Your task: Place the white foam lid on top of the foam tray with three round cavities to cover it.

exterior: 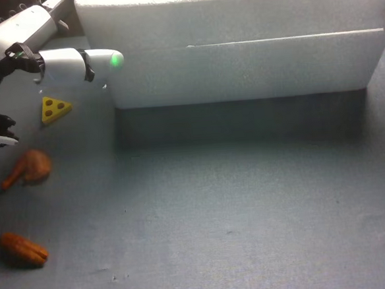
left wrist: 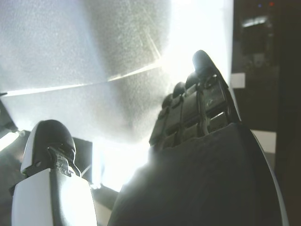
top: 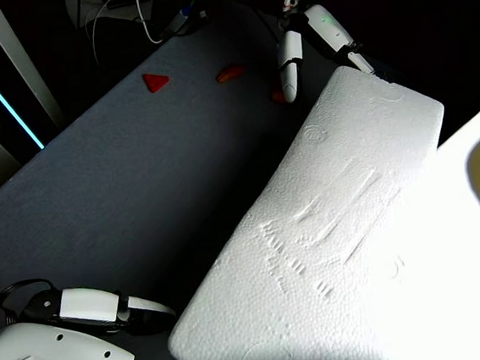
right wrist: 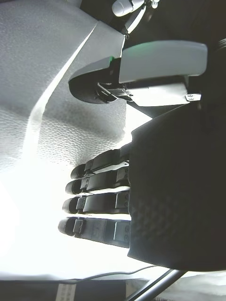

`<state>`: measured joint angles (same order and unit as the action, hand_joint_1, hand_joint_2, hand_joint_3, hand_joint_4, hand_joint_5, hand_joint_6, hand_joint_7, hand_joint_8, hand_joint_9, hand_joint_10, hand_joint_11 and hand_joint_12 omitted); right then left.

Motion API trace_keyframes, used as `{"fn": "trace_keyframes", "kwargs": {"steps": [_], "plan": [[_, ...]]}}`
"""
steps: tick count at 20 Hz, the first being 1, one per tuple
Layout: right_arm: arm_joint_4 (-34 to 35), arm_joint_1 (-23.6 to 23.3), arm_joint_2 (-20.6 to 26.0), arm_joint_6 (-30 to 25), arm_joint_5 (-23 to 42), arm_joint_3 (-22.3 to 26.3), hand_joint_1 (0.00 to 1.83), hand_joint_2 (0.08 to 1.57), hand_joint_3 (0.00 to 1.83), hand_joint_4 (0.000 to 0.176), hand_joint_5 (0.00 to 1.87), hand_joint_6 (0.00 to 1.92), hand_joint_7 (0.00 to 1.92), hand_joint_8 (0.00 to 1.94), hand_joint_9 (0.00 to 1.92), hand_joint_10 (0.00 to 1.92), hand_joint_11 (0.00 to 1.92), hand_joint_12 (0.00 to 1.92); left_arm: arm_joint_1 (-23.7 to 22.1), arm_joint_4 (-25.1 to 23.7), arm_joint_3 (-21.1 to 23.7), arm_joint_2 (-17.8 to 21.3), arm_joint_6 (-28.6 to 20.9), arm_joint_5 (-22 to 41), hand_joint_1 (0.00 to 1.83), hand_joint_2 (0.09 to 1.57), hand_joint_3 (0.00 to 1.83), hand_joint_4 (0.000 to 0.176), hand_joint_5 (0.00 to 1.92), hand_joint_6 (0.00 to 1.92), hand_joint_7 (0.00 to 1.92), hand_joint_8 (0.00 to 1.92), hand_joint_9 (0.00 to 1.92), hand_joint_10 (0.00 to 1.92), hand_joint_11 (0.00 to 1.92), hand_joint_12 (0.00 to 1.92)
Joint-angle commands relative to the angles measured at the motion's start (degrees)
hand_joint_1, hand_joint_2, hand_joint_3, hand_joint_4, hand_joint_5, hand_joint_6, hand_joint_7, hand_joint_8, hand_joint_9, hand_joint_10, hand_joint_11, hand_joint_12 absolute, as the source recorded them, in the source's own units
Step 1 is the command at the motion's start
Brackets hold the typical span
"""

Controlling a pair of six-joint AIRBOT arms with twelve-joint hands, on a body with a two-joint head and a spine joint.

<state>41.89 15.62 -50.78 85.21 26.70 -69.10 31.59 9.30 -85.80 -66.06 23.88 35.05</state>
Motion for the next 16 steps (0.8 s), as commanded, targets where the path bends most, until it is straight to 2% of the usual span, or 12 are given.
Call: {"fn": "trace_keyframes", "kwargs": {"steps": [1,4,7,8,9,12,13,14,16], "plan": [[-1.54,-0.35,0.73,-0.16,5.62,-0.35,0.4,1.18,0.0,0.0,0.0,0.0,0.0,0.0,0.0,0.0,0.0,0.0,-0.65,-0.81,-0.16,-0.15,0.07,5.0,0.48,1.0,0.0,0.051,0.0,0.0,0.0,0.0,0.0,0.0,0.0,0.95],[-1.04,-0.14,0.93,-0.15,5.52,-0.49,0.35,1.17,0.0,0.0,0.0,0.0,0.0,0.0,0.0,0.0,0.0,0.0,-0.45,-0.28,-0.55,-0.37,0.18,4.63,0.47,1.0,0.0,0.037,0.0,0.0,0.0,0.0,0.0,0.0,0.0,0.84],[-0.19,0.58,1.28,-0.15,5.54,-0.51,0.37,1.19,0.0,0.0,0.0,0.0,0.0,0.0,0.0,0.0,0.0,0.0,0.04,0.57,-0.43,0.06,0.65,4.9,0.5,1.0,0.0,0.033,0.0,0.0,0.0,0.0,0.0,0.0,0.0,0.91],[0.19,0.88,1.26,-0.15,5.55,-0.55,0.39,1.19,0.0,0.0,0.0,0.0,0.0,0.0,0.0,0.0,0.03,0.01,0.33,0.9,-0.24,0.36,0.75,5.21,0.51,1.01,0.0,0.031,0.0,0.0,0.0,0.0,0.0,0.0,0.0,0.79],[0.35,1.05,1.18,-0.15,5.55,-0.55,0.37,1.21,0.01,0.0,0.0,0.0,0.0,0.0,0.0,0.0,0.01,0.01,0.53,1.18,-0.09,0.57,0.84,5.5,0.5,1.02,0.0,0.032,0.0,0.0,0.0,0.0,0.0,0.0,0.0,0.73],[0.5,1.38,1.06,-0.15,5.94,-0.28,0.39,1.22,0.01,0.0,0.0,0.0,0.0,0.0,0.0,0.0,0.02,0.01,1.49,2.08,0.69,1.55,0.93,7.1,0.48,1.02,0.0,0.042,0.0,0.0,0.0,0.0,0.0,0.0,0.0,0.85],[0.49,1.44,1.14,-0.15,6.04,-0.15,0.43,1.22,0.0,0.0,0.0,0.0,0.0,0.0,0.0,0.0,0.0,0.0,1.67,2.38,0.94,1.79,0.93,7.77,0.51,1.03,0.0,0.045,0.0,0.0,0.0,0.0,0.0,0.0,0.0,0.73],[0.49,1.47,1.22,-0.15,6.11,-0.04,0.44,1.22,0.0,0.0,0.0,0.0,0.0,0.0,0.0,0.0,0.0,0.0,1.71,2.49,1.13,1.96,0.93,8.19,0.54,1.03,0.0,0.028,0.0,0.0,0.0,0.0,0.0,0.0,0.0,0.59],[0.44,1.47,1.15,-0.15,6.14,0.04,0.41,1.21,0.0,0.0,0.0,0.0,0.0,0.0,0.0,0.0,0.0,0.0,1.64,2.75,1.3,2.15,0.96,8.97,0.54,1.03,0.0,0.029,0.0,0.0,0.0,0.0,0.0,0.0,0.0,0.4]]}}
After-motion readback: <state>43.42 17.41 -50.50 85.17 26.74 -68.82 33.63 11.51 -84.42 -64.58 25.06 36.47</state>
